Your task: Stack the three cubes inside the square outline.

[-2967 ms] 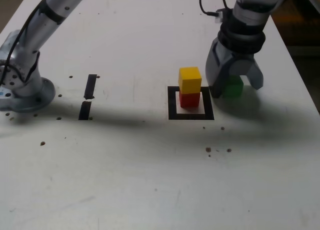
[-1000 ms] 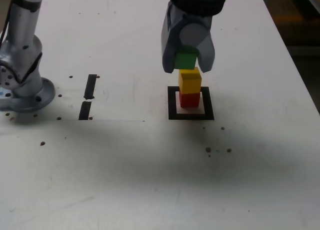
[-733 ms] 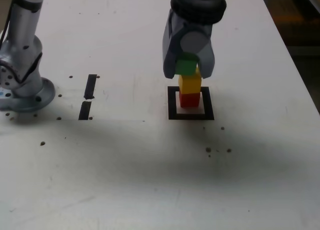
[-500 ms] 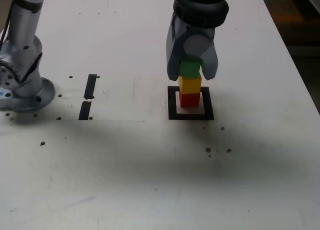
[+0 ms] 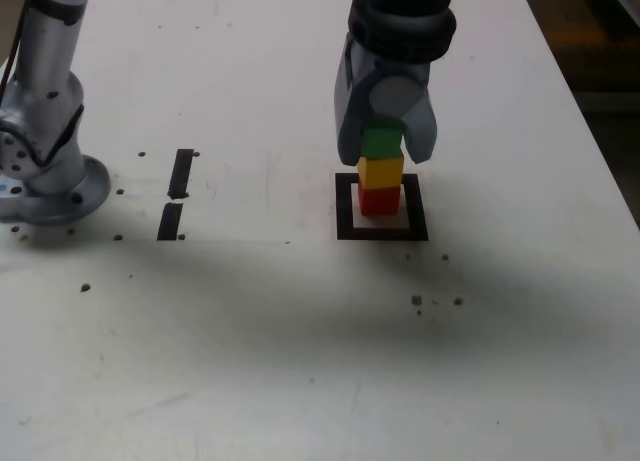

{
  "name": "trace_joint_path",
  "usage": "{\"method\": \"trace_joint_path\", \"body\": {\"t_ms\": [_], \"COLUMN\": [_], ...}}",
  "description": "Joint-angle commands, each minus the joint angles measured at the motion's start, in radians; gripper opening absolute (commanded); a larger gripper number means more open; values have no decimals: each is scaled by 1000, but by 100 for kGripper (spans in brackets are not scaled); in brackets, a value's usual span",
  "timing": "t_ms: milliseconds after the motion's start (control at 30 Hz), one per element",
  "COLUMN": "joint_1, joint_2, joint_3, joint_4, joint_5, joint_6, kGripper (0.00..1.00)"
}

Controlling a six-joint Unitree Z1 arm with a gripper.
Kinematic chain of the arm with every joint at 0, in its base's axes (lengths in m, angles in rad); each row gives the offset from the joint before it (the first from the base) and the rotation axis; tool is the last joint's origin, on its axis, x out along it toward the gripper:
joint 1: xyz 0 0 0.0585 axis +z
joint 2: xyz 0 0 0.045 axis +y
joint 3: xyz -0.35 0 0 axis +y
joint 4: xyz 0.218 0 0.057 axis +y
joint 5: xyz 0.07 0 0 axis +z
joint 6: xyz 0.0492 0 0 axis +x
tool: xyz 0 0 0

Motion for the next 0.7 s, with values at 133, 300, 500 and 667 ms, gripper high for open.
{"method": "trace_joint_path", "body": {"t_ms": [133,300,500,667], "joint_1": [1,1,0,-17], "joint_2": [-10,-20,-45,-93], "joint_3": [2,3,-5,-69], "joint_4": [-3,-2,23,128], "joint_5": [-3,-3,-1,-1], "joint_6": [4,4,-2,-5], "kGripper": [78,98,100,100]}}
